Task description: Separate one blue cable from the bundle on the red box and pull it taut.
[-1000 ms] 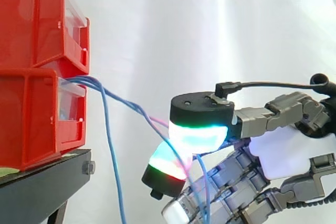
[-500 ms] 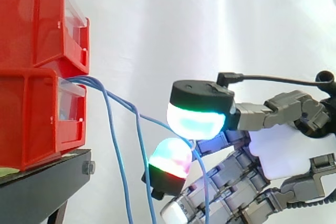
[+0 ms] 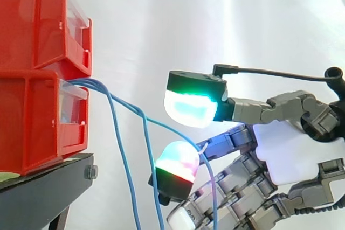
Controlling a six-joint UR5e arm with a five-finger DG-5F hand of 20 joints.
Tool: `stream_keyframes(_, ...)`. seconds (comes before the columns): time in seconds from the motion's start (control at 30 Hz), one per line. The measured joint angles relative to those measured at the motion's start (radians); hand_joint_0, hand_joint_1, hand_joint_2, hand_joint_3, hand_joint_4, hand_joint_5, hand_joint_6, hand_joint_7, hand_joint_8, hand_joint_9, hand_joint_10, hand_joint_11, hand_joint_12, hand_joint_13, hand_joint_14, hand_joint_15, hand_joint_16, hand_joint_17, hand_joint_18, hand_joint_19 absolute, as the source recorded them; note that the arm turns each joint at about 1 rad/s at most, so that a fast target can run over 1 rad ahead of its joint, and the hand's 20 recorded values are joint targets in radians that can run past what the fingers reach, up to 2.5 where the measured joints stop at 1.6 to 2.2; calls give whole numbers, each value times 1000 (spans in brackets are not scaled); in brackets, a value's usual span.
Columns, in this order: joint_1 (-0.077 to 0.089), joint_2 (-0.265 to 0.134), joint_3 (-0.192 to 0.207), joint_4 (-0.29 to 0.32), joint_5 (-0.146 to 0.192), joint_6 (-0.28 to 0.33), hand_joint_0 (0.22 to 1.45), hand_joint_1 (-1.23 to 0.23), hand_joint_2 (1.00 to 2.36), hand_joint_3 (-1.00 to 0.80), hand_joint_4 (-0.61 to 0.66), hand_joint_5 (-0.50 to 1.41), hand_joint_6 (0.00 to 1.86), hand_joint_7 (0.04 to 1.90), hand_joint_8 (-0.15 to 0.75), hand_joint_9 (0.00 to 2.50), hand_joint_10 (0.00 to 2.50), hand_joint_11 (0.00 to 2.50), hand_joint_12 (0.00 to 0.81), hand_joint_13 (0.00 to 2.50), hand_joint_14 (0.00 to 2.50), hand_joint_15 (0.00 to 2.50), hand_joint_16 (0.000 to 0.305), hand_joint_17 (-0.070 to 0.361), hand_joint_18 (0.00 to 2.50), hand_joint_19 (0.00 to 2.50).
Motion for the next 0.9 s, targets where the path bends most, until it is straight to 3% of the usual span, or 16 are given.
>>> stream_keyframes(0.27, 0, 0, 0, 0, 0, 0, 606, -557, 1013, -239, 117, -137, 699, 1241, 301, 847, 15, 495, 373, 777, 14, 455, 59, 133, 587, 715)
stream_keyframes(0.9, -2, 1, 0, 0, -1, 0, 609, -710, 1017, -179, 161, -131, 683, 1264, 293, 836, 16, 518, 357, 754, 17, 457, 57, 128, 569, 715)
